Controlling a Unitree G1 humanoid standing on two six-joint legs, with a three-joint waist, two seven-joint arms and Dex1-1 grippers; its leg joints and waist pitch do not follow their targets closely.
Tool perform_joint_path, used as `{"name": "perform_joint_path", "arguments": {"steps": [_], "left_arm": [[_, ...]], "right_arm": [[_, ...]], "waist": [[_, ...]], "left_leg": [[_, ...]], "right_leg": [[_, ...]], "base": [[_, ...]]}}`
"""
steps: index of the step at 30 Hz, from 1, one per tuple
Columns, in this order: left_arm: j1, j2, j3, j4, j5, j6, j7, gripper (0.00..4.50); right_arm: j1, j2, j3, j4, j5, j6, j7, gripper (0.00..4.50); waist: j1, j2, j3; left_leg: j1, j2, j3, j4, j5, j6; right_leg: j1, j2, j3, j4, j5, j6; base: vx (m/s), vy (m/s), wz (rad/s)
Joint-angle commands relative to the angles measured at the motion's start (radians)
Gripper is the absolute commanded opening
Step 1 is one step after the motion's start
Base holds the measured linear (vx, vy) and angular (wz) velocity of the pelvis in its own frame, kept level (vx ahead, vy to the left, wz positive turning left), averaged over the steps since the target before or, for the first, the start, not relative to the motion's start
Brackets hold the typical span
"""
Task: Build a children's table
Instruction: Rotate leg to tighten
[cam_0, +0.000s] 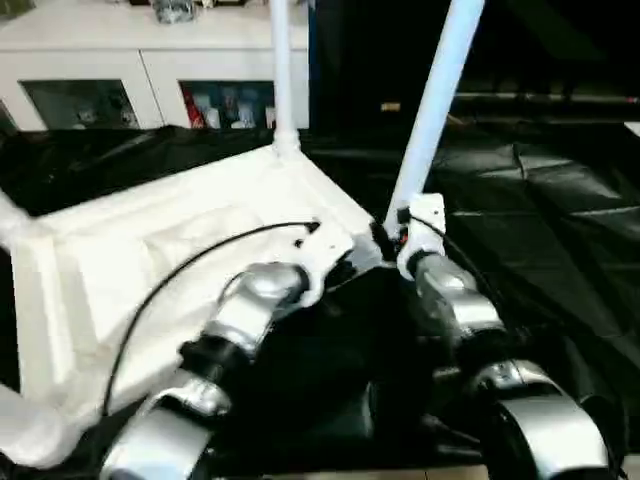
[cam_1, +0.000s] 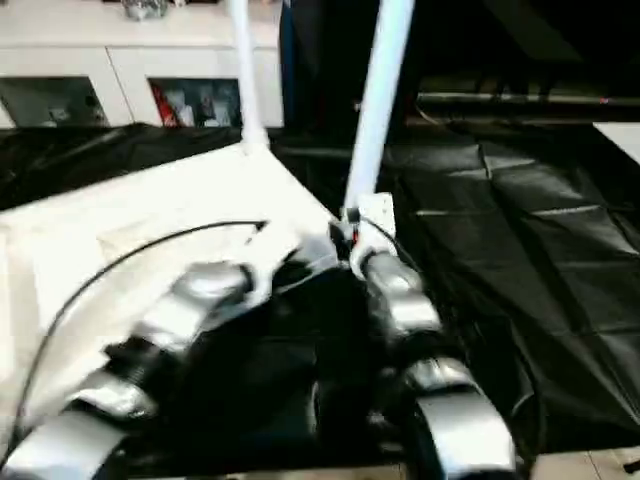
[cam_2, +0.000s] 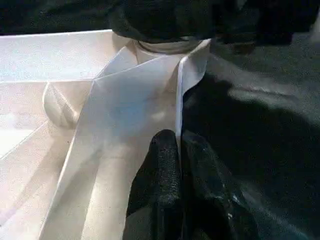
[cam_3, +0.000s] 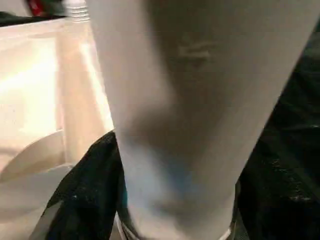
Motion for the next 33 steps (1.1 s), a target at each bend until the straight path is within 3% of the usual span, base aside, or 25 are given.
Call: {"name": "perform_joint_path", "arguments": {"steps": [1, 3, 4, 11, 13, 14, 15, 19, 23, 24, 28, 33], "left_arm": [[-0.017, 0.018, 0.034, 0.029, 0.019, -0.017, 0.084, 0.00], [-0.016, 0.020, 0.031, 0.032, 0.018, -0.024, 0.079, 0.00], [-0.011, 0.025, 0.028, 0.029, 0.018, -0.029, 0.072, 0.00], [0.025, 0.067, 0.029, -0.008, 0.001, -0.061, -0.008, 0.00], [0.035, 0.086, 0.027, -0.020, -0.007, -0.080, -0.047, 0.00], [0.047, 0.108, 0.027, -0.033, -0.017, -0.096, -0.090, 0.00], [0.050, 0.115, 0.028, -0.037, -0.019, -0.096, -0.100, 0.00], [0.081, 0.175, 0.017, -0.072, -0.052, -0.150, -0.224, 0.00], [0.113, 0.239, -0.002, -0.118, -0.081, -0.173, -0.356, 0.00], [0.113, 0.239, -0.002, -0.118, -0.081, -0.173, -0.357, 0.00], [0.129, 0.274, -0.002, -0.155, -0.116, -0.176, -0.460, 0.00], [0.138, 0.281, -0.007, -0.189, -0.137, -0.164, -0.500, 0.00]], "right_arm": [[0.018, 0.015, 0.005, 0.064, -0.011, 0.013, -0.001, 2.74], [0.008, 0.018, 0.008, 0.078, -0.014, 0.000, 0.005, 2.74], [0.005, 0.020, -0.002, 0.081, -0.004, -0.011, 0.015, 3.08], [-0.009, -0.013, -0.023, 0.084, 0.003, -0.068, 0.086, 3.75], [-0.001, -0.042, -0.010, 0.059, 0.001, -0.072, 0.153, 3.75], [0.022, -0.076, 0.002, 0.011, 0.018, -0.054, 0.277, 3.75], [0.030, -0.085, 0.007, -0.003, 0.021, -0.050, 0.308, 3.75], [0.102, -0.161, 0.063, -0.116, 0.018, -0.051, 0.506, 3.75], [0.194, -0.249, 0.130, -0.259, 0.032, -0.040, 0.731, 3.75], [0.194, -0.249, 0.130, -0.260, 0.032, -0.040, 0.732, 3.75], [0.248, -0.290, 0.142, -0.363, 0.050, -0.013, 0.834, 3.75], [0.247, -0.282, 0.157, -0.386, 0.045, -0.013, 0.840, 3.75]], "waist": [[0.001, -0.014, -0.067], [0.003, -0.014, -0.067], [0.002, -0.014, -0.066], [-0.002, -0.015, -0.067], [-0.002, -0.014, -0.066], [-0.001, -0.012, -0.067], [0.002, -0.012, -0.067], [0.004, -0.010, -0.068], [0.005, -0.004, -0.066], [0.006, -0.009, -0.065], [0.004, -0.009, -0.062], [0.003, -0.008, -0.061]], "left_leg": [[0.004, 0.028, -0.009, -0.073, -0.221, 0.017], [0.001, 0.029, -0.007, -0.072, -0.204, 0.032], [0.001, 0.029, -0.007, -0.072, -0.206, 0.036], [-0.004, 0.031, -0.010, -0.074, -0.213, 0.037], [0.001, 0.031, -0.007, -0.072, -0.209, 0.042], [-0.002, 0.032, -0.008, -0.071, -0.199, 0.049], [-0.001, 0.033, -0.006, -0.069, -0.189, 0.065], [-0.004, 0.036, -0.007, -0.069, -0.172, 0.082], [0.000, 0.037, -0.007, -0.071, -0.198, 0.077], [0.000, 0.037, -0.006, -0.071, -0.208, 0.075], [0.001, 0.037, -0.007, -0.075, -0.233, 0.063], [0.002, 0.038, -0.008, -0.077, -0.229, 0.057]], "right_leg": [[0.049, -0.063, 0.049, -0.085, -0.297, -0.160], [0.049, -0.064, 0.049, -0.081, -0.266, -0.170], [0.050, -0.064, 0.049, -0.082, -0.266, -0.172], [0.053, -0.067, 0.047, -0.084, -0.292, -0.168], [0.049, -0.064, 0.048, -0.083, -0.278, -0.177], [0.052, -0.065, 0.049, -0.079, -0.258, -0.187], [0.051, -0.063, 0.050, -0.075, -0.218, -0.196], [0.056, -0.061, 0.049, -0.071, -0.172, -0.212], [0.053, -0.061, 0.050, -0.073, -0.200, -0.216], [0.055, -0.060, 0.050, -0.076, -0.210, -0.210], [0.052, -0.063, 0.052, -0.081, -0.275, -0.200], [0.048, -0.062, 0.052, -0.083, -0.293, -0.201]], "base": [[0.000, 0.000, 0.00], [0.000, 0.000, 0.00], [0.000, 0.000, 0.00], [0.000, 0.000, 0.00], [0.000, 0.000, 0.00], [0.000, 0.000, 0.00], [0.000, 0.000, 0.00], [0.000, 0.000, 0.00], [0.000, 0.000, 0.00], [0.000, 0.000, 0.00], [0.000, 0.000, 0.00], [0.000, 0.000, 0.00]]}}
